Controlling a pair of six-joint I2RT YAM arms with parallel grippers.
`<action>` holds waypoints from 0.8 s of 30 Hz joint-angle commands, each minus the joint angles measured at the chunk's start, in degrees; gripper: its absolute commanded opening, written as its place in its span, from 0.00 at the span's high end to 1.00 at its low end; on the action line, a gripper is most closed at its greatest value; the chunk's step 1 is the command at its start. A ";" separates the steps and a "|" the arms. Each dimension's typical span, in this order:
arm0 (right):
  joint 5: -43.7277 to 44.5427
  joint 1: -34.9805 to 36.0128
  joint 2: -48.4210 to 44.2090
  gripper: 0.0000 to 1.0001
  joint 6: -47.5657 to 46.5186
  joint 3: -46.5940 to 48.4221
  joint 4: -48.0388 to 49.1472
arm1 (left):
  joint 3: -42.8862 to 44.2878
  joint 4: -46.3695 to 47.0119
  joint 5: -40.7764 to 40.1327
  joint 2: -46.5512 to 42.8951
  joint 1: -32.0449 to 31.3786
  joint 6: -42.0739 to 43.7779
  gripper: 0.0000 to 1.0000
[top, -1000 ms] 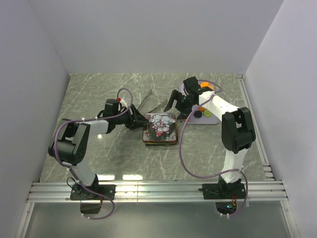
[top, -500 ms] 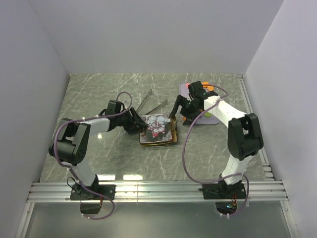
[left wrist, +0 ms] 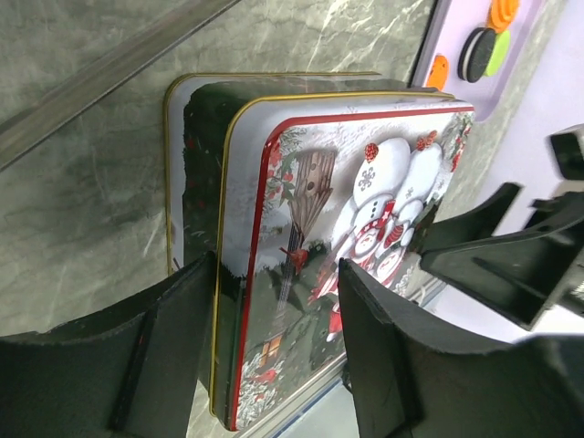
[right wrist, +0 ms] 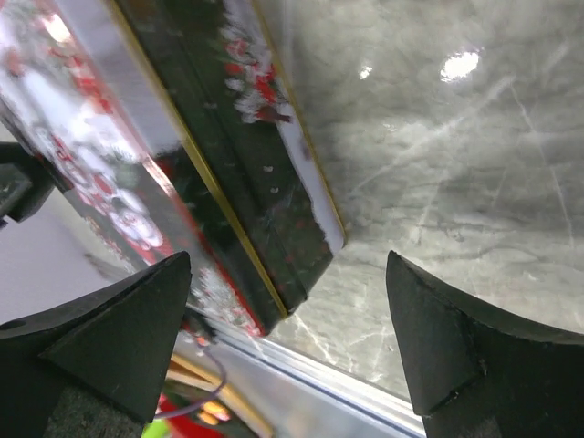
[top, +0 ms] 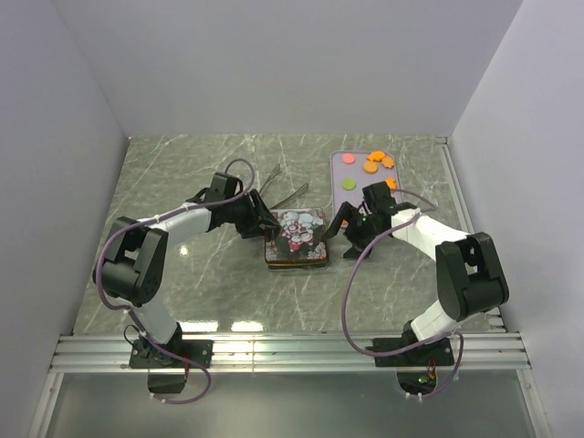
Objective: Pack the cookies
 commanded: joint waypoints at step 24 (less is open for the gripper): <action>-18.38 -2.91 -2.13 0.09 7.24 -5.72 22.58 | 11.40 -10.07 -6.50 3.58 -5.53 -1.97 0.36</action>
